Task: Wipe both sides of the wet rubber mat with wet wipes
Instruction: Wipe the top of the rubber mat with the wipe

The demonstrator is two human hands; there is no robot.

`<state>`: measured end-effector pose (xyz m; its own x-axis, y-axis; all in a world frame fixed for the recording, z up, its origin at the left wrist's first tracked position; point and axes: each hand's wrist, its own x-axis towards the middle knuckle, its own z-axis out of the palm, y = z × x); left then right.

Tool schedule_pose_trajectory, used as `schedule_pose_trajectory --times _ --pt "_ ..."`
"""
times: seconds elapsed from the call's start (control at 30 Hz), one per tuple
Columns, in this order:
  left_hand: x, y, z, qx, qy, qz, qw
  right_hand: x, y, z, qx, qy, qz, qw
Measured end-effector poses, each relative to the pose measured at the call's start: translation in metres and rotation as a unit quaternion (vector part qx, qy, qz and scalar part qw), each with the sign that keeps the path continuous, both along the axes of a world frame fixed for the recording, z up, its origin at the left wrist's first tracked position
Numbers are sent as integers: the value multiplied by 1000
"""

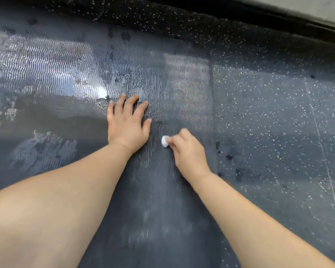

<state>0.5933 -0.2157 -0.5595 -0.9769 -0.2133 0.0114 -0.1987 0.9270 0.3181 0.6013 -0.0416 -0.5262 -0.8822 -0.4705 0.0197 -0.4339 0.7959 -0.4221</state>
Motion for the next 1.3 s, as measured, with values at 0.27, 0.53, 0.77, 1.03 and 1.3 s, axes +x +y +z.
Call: schedule_pose_trajectory --times 0.27,0.53,0.77,1.03,1.3 --pt "78 11 22 23 -80 -38 996 104 54 1 -33 -53 92 994" --pt "193 49 32 -13 -124 -47 991 -46 21 -14 -19 -7 -178 984" --pt "215 59 18 -62 -211 -72 973 97 72 -4 -49 32 -34 998" --pt "224 52 25 -71 -237 -100 964 150 101 -1 -44 -15 -8 999" --pt "228 54 28 -61 -252 -101 961 -23 65 -12 54 3 -148 987"
